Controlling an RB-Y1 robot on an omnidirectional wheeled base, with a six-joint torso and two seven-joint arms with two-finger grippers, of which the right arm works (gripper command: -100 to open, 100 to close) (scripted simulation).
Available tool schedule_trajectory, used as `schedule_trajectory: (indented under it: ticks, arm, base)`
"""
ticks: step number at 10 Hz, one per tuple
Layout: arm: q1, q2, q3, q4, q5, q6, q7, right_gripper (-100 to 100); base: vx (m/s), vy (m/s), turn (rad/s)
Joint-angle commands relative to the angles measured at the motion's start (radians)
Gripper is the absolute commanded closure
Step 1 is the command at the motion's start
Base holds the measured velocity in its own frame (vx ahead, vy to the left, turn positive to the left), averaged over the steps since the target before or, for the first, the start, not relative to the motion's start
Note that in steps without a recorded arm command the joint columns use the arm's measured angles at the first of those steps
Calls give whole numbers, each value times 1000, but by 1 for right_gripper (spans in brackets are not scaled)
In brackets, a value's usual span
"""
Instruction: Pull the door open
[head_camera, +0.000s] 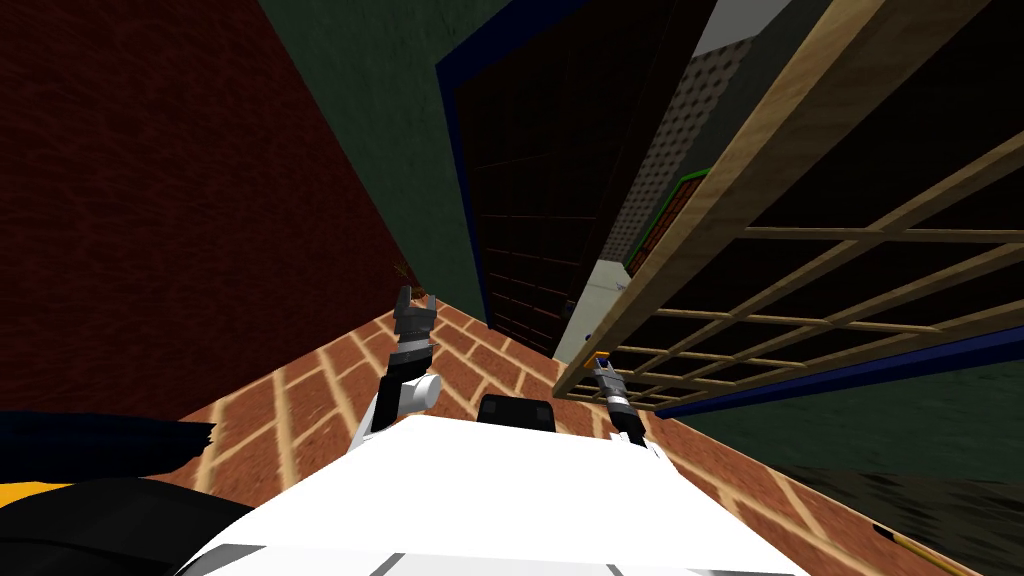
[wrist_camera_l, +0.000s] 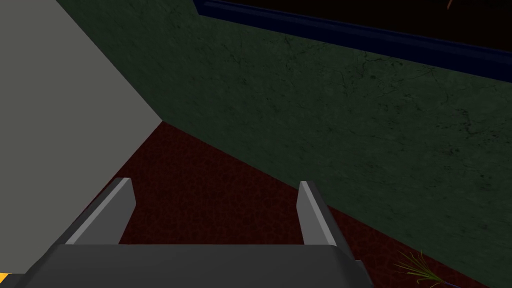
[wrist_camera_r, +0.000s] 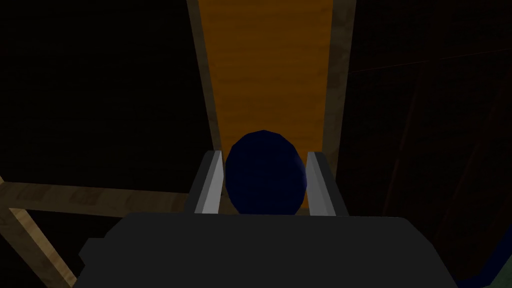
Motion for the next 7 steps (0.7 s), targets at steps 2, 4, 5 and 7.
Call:
schedule_trajectory:
  ticks: [2, 4, 5, 7]
  arm:
    - [2, -7, -21, -5, -55, 61, -6, 100]
    - [1, -6, -29, -6, -97, 88, -11, 100]
    - [1, -6, -29, -6, -97, 102, -11, 100]
    - [-1, -5, -39, -8, -143, 147, -17, 100]
  base:
    - [-29, 10, -7]
    - [-29, 4, -9]
    - [-10, -3, -11]
    - [-22, 6, 2]
